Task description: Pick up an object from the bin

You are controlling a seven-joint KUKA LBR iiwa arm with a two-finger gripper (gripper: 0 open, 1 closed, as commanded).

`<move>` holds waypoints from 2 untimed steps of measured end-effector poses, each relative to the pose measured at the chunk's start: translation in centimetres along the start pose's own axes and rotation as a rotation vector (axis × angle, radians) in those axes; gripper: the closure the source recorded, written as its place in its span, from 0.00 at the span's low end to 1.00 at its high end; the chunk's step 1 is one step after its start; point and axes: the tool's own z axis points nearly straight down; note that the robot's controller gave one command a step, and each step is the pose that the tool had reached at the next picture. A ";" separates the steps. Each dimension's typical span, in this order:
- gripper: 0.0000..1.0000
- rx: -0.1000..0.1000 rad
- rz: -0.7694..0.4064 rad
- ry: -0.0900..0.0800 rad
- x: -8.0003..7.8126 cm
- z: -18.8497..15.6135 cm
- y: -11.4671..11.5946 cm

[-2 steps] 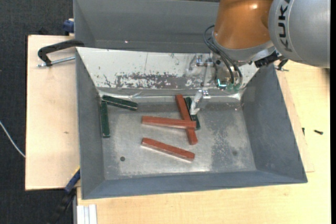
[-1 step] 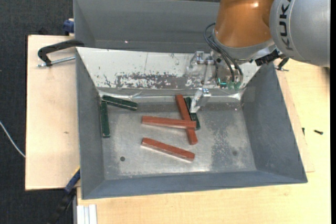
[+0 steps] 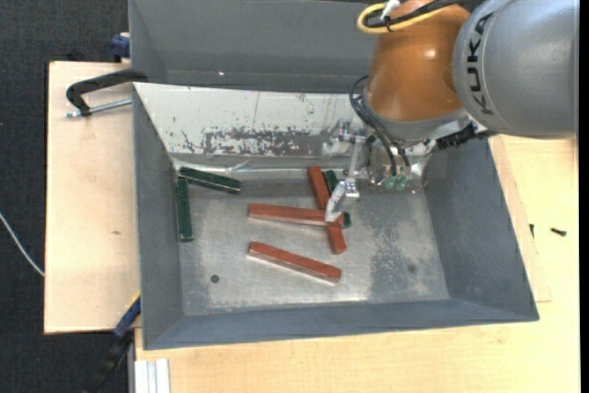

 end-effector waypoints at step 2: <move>0.00 0.002 -0.102 0.008 -0.1 4.4 2.2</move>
Offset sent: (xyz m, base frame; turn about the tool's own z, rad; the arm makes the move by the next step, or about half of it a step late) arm 0.0085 0.0628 -0.0408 -0.2879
